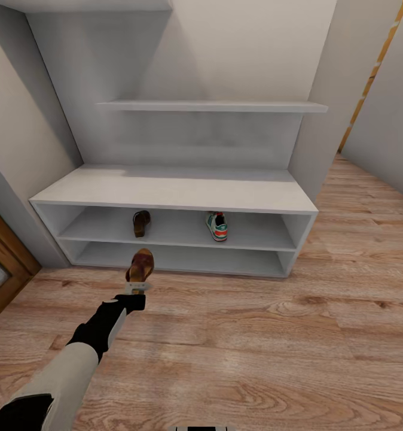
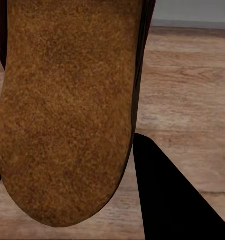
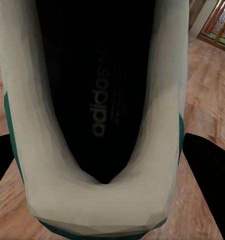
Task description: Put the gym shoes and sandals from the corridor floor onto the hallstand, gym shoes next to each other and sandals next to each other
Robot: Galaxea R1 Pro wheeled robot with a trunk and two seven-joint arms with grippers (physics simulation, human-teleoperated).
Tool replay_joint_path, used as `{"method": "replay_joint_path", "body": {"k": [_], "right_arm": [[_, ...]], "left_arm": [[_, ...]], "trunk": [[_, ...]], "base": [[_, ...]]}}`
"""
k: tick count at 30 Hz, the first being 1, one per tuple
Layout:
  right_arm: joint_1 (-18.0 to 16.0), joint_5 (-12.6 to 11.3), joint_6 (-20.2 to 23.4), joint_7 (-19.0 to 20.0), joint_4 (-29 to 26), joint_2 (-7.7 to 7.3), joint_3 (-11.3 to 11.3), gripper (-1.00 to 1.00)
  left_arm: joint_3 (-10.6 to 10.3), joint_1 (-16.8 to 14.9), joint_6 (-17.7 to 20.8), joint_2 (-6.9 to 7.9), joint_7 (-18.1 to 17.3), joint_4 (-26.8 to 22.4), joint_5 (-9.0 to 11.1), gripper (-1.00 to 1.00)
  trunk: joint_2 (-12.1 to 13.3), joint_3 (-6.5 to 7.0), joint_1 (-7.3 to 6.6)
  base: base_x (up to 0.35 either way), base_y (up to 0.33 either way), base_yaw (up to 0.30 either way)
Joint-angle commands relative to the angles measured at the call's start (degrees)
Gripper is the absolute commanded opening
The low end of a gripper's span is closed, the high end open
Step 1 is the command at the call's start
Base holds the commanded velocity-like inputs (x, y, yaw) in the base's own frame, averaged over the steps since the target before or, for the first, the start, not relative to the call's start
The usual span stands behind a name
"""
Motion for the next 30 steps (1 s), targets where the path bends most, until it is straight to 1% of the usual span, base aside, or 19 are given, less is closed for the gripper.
{"method": "replay_joint_path", "body": {"k": [1,13,22,28,30], "right_arm": [[-0.1,0.5,-0.2,-0.2,0.0,-0.01,-0.3,-1.00],[-0.1,0.5,-0.2,-0.3,-0.1,-0.01,-0.3,-1.00],[-0.1,0.5,-0.2,-0.3,-0.1,-0.01,-0.2,-1.00],[-0.1,0.5,-0.2,-0.3,-0.1,-0.01,-0.2,-1.00],[-0.1,0.5,-0.2,-0.3,0.0,-0.01,-0.2,-1.00]], "left_arm": [[0.3,0.1,0.3,0.00,-0.6,-0.1,-0.8,-1.00],[0.3,0.3,0.3,0.18,-0.5,-0.1,-0.8,-1.00],[0.3,0.3,0.3,0.42,-0.5,-0.2,-0.8,-1.00],[0.4,0.0,0.3,0.52,-0.2,-0.3,-0.8,-1.00],[0.4,-0.1,0.3,0.54,-0.1,-0.3,-0.8,-1.00]], "trunk": [[0.0,-0.06,-0.01],[0.0,-0.52,-0.01],[0.0,-0.54,-0.01],[0.0,-0.54,-0.01],[0.0,-0.54,-0.01]], "base": [[0.113,0.000,-0.031],[0.273,0.000,-0.099],[0.057,0.000,-0.006],[0.251,0.000,0.000],[0.054,0.000,0.000]]}}
